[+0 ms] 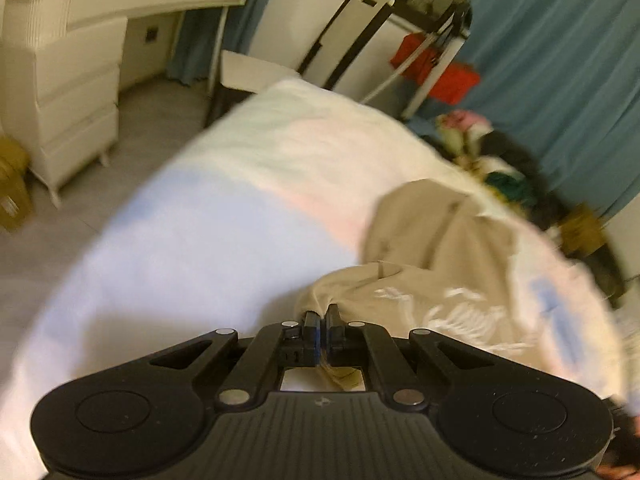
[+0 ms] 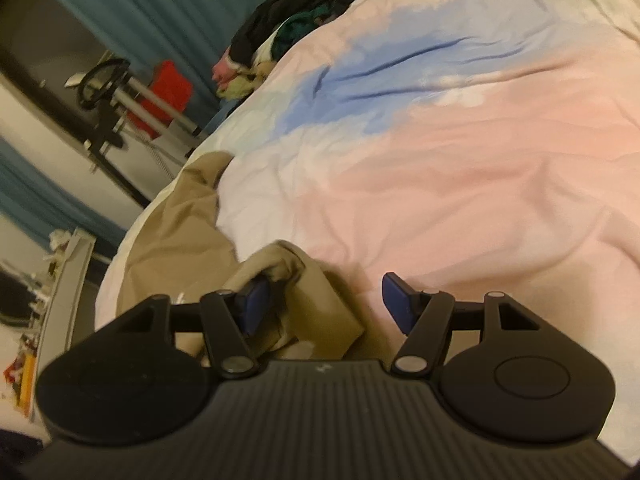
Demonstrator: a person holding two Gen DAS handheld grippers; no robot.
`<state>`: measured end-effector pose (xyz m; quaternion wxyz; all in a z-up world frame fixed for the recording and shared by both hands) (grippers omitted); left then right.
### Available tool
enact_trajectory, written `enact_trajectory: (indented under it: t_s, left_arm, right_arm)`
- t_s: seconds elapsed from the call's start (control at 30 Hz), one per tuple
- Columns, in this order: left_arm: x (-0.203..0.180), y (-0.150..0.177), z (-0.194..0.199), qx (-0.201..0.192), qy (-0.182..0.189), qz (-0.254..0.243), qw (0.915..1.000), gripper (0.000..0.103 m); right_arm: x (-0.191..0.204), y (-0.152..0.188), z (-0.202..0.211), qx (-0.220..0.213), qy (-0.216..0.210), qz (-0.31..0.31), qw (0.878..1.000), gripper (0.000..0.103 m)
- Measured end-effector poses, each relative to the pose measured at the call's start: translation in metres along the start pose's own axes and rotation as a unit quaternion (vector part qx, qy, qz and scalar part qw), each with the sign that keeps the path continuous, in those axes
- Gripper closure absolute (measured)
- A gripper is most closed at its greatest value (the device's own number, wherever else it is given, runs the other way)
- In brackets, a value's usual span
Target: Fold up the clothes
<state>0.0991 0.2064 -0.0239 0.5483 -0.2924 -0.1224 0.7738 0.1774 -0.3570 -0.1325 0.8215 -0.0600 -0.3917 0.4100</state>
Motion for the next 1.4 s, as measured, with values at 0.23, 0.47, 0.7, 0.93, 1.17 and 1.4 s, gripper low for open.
enact_trajectory:
  t_s: [0.23,0.47,0.7,0.93,1.17,1.4]
  left_arm:
    - [-0.016,0.023,-0.003,-0.019,-0.042,-0.065,0.9968,0.081]
    - [-0.033,0.05,0.004,-0.03,-0.06,-0.125,0.9899,0.061]
    - [-0.067,0.053,0.029,-0.076,-0.061,-0.164,0.9817,0.05]
    - [-0.124,0.054,0.009,-0.095,-0.001,-0.142,0.9853,0.049]
    - [-0.155,0.059,-0.046,-0.08,0.081,-0.101,0.9884,0.05]
    - [-0.156,0.072,-0.061,-0.096,0.096,-0.166,0.9769,0.05]
  right_arm:
    - [0.0,0.004,0.007,0.012,0.021,0.043,0.999,0.038]
    - [-0.023,-0.012,0.052,-0.032,0.013,0.005,0.999,0.038]
    - [0.021,-0.002,0.067,-0.032,-0.065,0.129,0.989,0.038]
    - [0.104,0.091,0.071,0.048,-0.165,0.397,0.901,0.041]
    - [0.108,0.134,0.035,0.067,-0.09,0.497,0.861,0.049]
    - [0.117,0.162,0.001,0.028,0.001,0.585,0.811,0.062]
Point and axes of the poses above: each gripper's, at about its wrist camera, not at the fingertips, and z roughly against the way its jaws point, x to its left, y to its underside, the point moved 5 cm from there along -z, roughly the way its jaws point, and after that the axes turned 7 degrees about x, right-handed, at the moved point
